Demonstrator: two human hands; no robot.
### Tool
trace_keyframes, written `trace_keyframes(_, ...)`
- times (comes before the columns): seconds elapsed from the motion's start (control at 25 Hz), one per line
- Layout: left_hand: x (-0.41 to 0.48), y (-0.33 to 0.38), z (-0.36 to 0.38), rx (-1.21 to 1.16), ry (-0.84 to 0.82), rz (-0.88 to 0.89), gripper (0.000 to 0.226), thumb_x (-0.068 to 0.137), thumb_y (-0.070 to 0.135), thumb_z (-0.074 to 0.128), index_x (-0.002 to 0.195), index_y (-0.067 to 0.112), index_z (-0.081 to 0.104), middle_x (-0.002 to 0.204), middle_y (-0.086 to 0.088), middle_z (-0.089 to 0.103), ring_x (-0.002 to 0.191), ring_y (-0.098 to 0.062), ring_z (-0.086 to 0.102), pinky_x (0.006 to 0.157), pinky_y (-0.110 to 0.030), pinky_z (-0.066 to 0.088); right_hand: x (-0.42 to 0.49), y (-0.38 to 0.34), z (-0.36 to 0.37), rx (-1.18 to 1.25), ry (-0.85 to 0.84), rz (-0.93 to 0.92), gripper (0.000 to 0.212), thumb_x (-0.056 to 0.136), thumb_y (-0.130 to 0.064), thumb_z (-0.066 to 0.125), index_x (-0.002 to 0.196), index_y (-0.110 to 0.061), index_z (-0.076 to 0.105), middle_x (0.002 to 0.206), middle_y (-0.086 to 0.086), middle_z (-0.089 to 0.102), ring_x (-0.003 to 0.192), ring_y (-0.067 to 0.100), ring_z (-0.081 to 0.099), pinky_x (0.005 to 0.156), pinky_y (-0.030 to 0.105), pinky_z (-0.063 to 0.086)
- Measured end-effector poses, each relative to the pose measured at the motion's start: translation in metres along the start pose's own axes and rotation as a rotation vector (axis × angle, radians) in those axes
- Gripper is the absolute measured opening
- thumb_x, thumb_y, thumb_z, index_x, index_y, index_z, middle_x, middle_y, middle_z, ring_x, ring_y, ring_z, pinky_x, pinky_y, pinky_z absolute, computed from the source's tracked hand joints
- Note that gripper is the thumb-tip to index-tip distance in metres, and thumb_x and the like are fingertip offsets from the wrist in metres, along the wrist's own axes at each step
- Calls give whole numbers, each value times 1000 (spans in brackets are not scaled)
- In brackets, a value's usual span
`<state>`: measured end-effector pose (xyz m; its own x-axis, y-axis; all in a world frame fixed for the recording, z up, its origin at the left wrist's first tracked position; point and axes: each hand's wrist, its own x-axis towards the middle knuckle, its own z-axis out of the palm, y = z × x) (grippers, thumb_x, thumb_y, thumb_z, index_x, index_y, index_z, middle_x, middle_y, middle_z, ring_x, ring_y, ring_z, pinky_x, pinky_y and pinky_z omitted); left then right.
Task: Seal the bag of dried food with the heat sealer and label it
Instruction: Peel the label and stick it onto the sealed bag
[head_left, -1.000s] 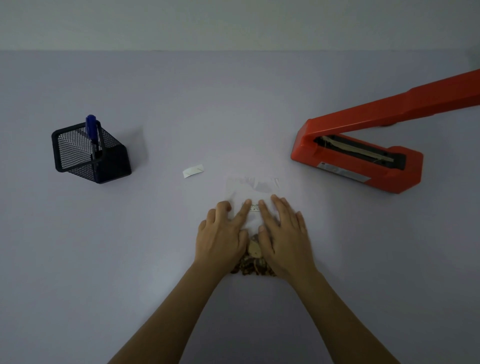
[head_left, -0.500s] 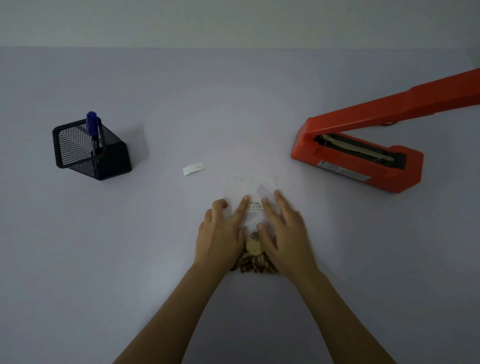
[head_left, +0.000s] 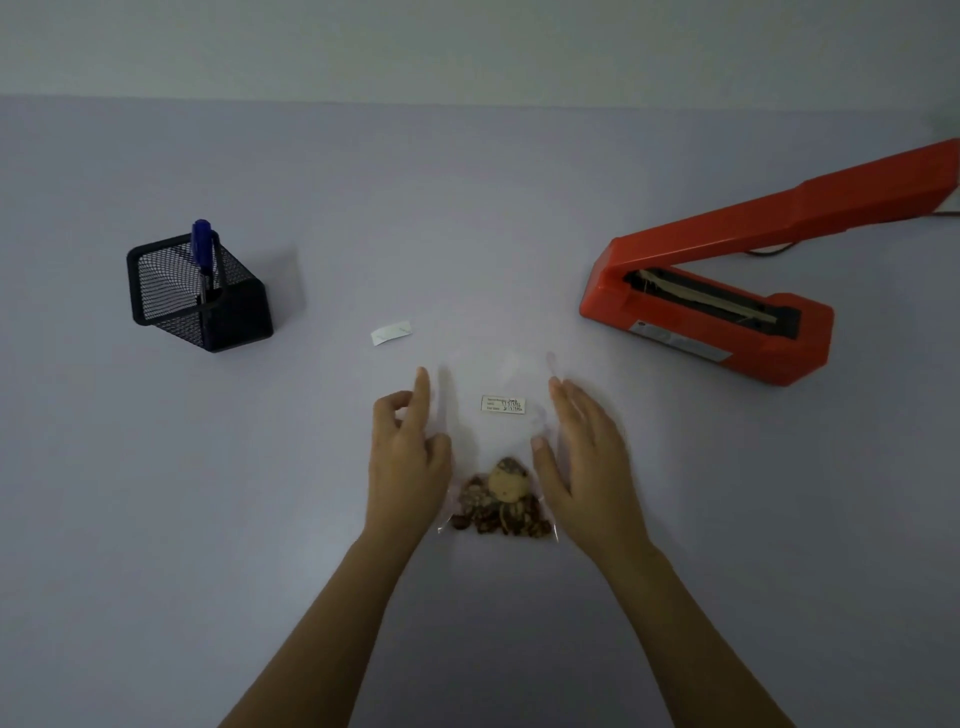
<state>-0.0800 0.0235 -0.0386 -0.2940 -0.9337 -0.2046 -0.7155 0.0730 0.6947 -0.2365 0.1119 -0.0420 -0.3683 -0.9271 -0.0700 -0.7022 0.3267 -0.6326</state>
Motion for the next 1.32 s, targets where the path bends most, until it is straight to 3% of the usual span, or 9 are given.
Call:
trace_keyframes(0.08, -13, -1, -12, 38, -15, -47, 60, 92, 11, 47, 147, 18, 22, 133, -13, 37, 109, -26, 49, 89, -24, 38, -12, -3, -10, 75, 65, 115, 56, 94, -35, 44, 145, -21, 25, 146, 6, 34, 135, 19, 28, 107, 28, 22)
trace_keyframes(0.24, -46, 5, -4, 138, -182, -178, 71, 88, 38, 56, 147, 20, 20, 131, -15, 38, 114, -33, 45, 99, -40, 41, -40, -10, -8, 78, -61, 387, 70, 87, -32, 61, 144, -9, 26, 138, 15, 35, 128, 28, 33, 102, 30, 31)
trace_keyframes(0.4, -60, 19, 6, -47, -211, -344, 76, 86, 34, 61, 147, 16, 20, 124, -13, 43, 106, -24, 50, 88, -22, 36, -45, -26, 7, 262, -149, 474, 75, 78, -25, 72, 140, -8, 33, 132, 13, 40, 120, 25, 45, 96, 29, 38)
trace_keyframes(0.56, -51, 28, -11, -195, -149, -357, 75, 86, 22, 63, 147, 15, 21, 112, -4, 43, 93, -15, 47, 84, -19, 36, -30, -42, 6, 360, -146, 436, 76, 79, -17, 72, 142, -9, 31, 129, 11, 46, 116, 22, 49, 93, 28, 42)
trace_keyframes(0.68, -21, 37, -31, -256, -73, -293, 73, 86, 20, 63, 147, 18, 21, 110, 0, 40, 91, -11, 47, 81, -19, 37, 2, -58, 2, 410, -66, 351, 81, 80, -17, 71, 145, -12, 24, 122, 5, 47, 111, 21, 52, 93, 36, 48)
trace_keyframes(0.88, 83, 60, -62, -295, -3, -185, 74, 87, 20, 63, 147, 16, 21, 111, -1, 41, 91, -13, 48, 80, -21, 38, 109, -86, -4, 450, 71, 224, 78, 81, -15, 70, 144, -13, 26, 117, 2, 46, 110, 16, 48, 93, 32, 45)
trace_keyframes(1.12, 202, 61, -69, -219, -68, -196, 73, 88, 26, 62, 146, 11, 21, 123, -14, 45, 102, -22, 50, 80, -24, 38, 222, -86, 14, 398, 94, 211, 73, 83, -15, 68, 143, -8, 28, 126, 10, 49, 117, 21, 47, 97, 33, 42)
trace_keyframes(1.32, 252, 40, -56, -157, -107, -179, 44, 85, 25, 63, 122, 23, 40, 104, -12, 47, 92, -25, 51, 69, -23, 35, 266, -71, 44, 396, 78, 254, 70, 82, -15, 69, 141, -4, 32, 132, 15, 46, 123, 25, 45, 100, 32, 40)
